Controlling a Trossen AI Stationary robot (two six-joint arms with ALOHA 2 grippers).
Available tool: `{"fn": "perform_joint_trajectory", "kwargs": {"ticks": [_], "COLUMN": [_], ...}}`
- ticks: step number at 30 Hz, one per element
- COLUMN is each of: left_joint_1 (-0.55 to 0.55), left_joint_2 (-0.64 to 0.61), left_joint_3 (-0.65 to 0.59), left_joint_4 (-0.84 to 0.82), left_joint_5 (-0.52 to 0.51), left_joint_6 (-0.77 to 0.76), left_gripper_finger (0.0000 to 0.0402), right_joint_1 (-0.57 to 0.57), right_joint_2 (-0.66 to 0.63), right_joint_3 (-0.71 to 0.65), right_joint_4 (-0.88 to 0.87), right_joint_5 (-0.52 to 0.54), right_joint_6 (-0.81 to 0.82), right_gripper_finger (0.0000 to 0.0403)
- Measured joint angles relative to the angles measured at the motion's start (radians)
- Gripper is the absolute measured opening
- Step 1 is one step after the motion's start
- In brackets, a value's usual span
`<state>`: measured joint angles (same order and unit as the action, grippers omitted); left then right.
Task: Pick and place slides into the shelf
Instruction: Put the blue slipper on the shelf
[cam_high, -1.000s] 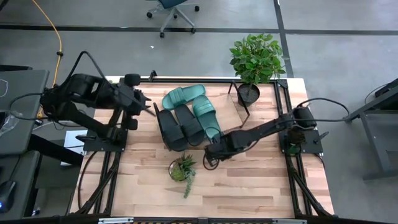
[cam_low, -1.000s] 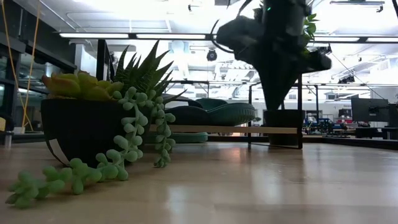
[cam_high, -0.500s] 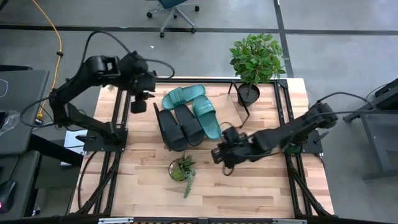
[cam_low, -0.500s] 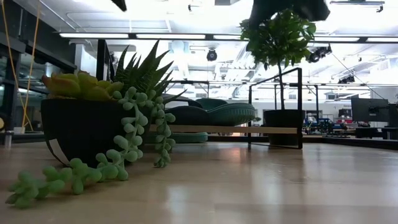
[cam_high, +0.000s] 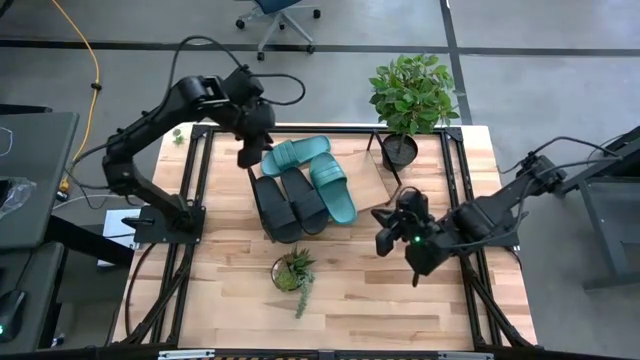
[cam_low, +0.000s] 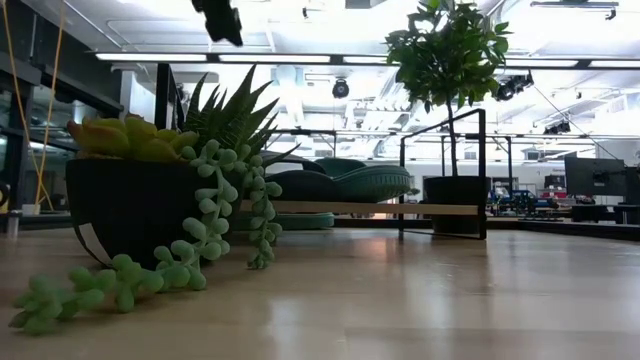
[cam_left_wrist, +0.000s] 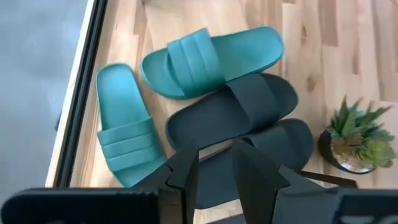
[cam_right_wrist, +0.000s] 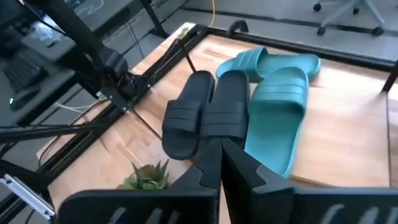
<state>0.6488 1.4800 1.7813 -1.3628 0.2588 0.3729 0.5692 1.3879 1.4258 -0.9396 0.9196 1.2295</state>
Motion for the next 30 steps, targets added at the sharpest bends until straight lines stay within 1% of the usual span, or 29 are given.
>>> {"fn": "perform_joint_trajectory", "kwargs": {"ticks": [3,7,9,13,15,19,23,26,30], "left_joint_1": [0.035,0.092,0.120,0.187,0.223,0.289,0.327,0.336,0.333], "left_joint_2": [0.046,0.115,0.147,0.194,0.199,0.199,0.199,0.199,0.164], "left_joint_3": [0.000,0.000,0.000,-0.001,-0.011,-0.056,-0.119,-0.172,-0.271], "left_joint_4": [0.000,-0.009,-0.043,-0.113,-0.106,-0.062,-0.025,0.004,0.107], "left_joint_5": [0.011,0.110,0.138,0.127,0.116,0.146,0.166,0.167,0.177], "left_joint_6": [-0.021,-0.041,-0.038,0.042,0.061,0.065,0.065,0.064,0.024], "left_gripper_finger": [0.0085,0.0085,0.0085,0.0086,0.0086,0.0086,0.0086,0.0085,0.0085], "right_joint_1": [0.009,0.009,0.009,0.009,0.009,-0.001,-0.021,-0.043,-0.077], "right_joint_2": [-0.006,-0.006,-0.006,-0.006,-0.006,-0.006,-0.006,-0.006,-0.006], "right_joint_3": [0.000,0.000,0.000,0.000,0.000,0.000,0.000,0.000,0.000], "right_joint_4": [-0.029,-0.073,-0.094,-0.137,-0.164,-0.228,-0.306,-0.339,-0.340], "right_joint_5": [0.005,-0.015,-0.017,-0.012,-0.012,-0.004,-0.003,-0.003,-0.003], "right_joint_6": [0.001,0.028,0.055,0.118,0.142,0.168,0.234,0.256,0.255], "right_gripper_finger": [0.0001,0.0001,0.0001,0.0001,0.0001,0.0001,0.0001,0.0001,0.0001]}}
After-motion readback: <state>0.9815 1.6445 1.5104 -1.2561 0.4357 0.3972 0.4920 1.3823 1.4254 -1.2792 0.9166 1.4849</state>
